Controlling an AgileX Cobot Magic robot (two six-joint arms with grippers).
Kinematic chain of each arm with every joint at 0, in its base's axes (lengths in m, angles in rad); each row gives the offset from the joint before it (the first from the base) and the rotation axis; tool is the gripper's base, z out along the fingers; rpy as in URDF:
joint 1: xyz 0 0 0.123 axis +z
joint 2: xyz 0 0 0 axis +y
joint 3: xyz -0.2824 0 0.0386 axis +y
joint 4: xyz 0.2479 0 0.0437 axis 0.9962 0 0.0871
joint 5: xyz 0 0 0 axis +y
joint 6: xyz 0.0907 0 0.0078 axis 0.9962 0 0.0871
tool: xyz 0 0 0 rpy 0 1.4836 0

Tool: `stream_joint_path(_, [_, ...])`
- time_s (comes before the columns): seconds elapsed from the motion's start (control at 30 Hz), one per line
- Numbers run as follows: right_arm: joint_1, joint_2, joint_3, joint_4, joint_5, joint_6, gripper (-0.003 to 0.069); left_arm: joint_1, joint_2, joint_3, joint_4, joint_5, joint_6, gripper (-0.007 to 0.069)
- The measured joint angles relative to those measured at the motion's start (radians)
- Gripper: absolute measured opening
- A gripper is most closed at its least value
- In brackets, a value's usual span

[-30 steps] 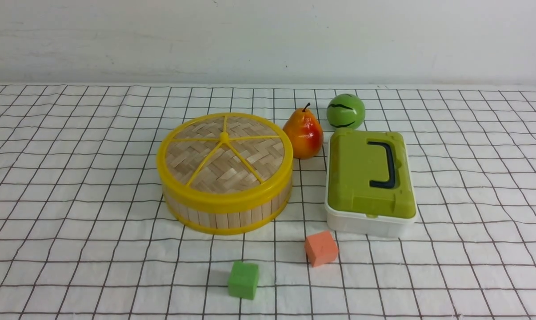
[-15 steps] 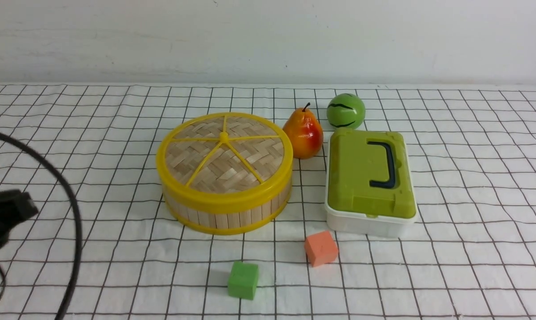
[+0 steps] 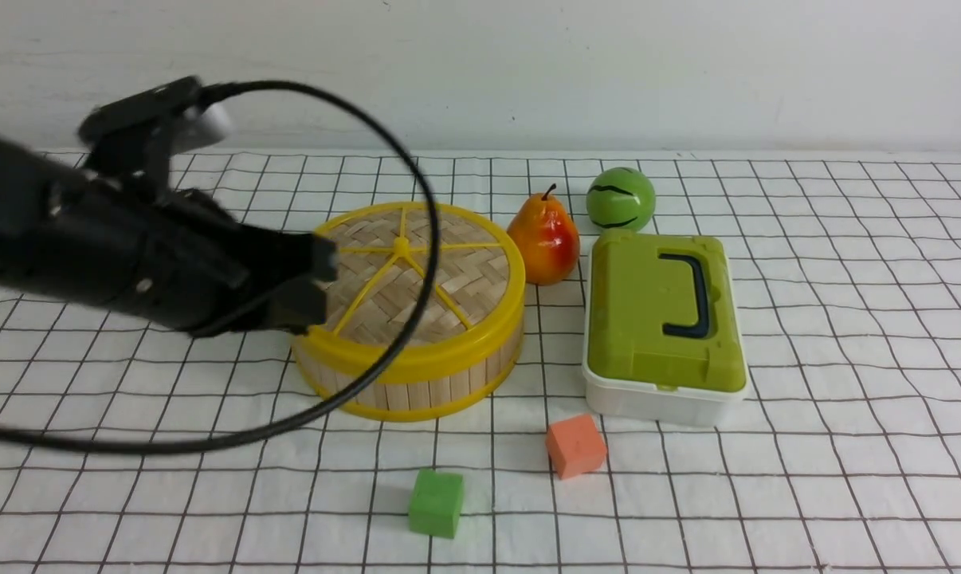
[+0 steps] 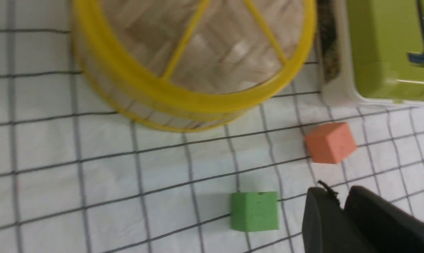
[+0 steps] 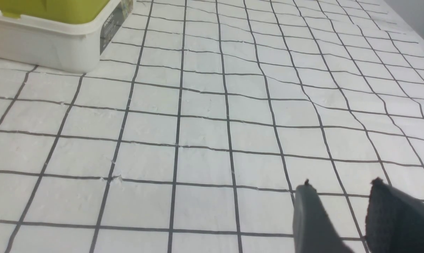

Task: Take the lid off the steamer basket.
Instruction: Use the left arm to lift the lid of the steamer

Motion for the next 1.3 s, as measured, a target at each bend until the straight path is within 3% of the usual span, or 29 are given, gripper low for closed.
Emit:
stream_joint_path(0.2, [0.000, 0.000, 0.000, 0.000, 0.000, 0.000, 0.0240, -0.013, 0.215, -0.272, 0.000, 0.171, 0.030, 0.0090])
stream_joint_path(0.33, [0.000, 0.000, 0.000, 0.000, 0.000, 0.000, 0.0240, -0.014, 0.397, -0.518, 0.087, 0.303, 0.004, 0.0090])
stream_joint_path(0.5, [0.000, 0.000, 0.000, 0.000, 0.000, 0.000, 0.0240, -0.014, 0.566, -0.763, 0.217, 0.350, -0.076, 0.0094])
stream_joint_path(0.67, [0.000, 0.000, 0.000, 0.000, 0.000, 0.000, 0.0240, -0.014, 0.690, -0.930, 0.296, 0.419, -0.107, 0.0163])
stream_joint_path(0.83, [0.000, 0.000, 0.000, 0.000, 0.000, 0.000, 0.0240, -0.014, 0.772, -1.010, 0.337, 0.421, -0.111, 0.0300])
stream_joint_path(0.93, [0.000, 0.000, 0.000, 0.000, 0.000, 0.000, 0.0240, -0.014, 0.790, -1.013, 0.353, 0.398, -0.088, 0.0330])
stream_joint_path(1.3, [0.000, 0.000, 0.000, 0.000, 0.000, 0.000, 0.0240, -0.014, 0.849, -1.015, 0.332, 0.371, 0.007, 0.0272])
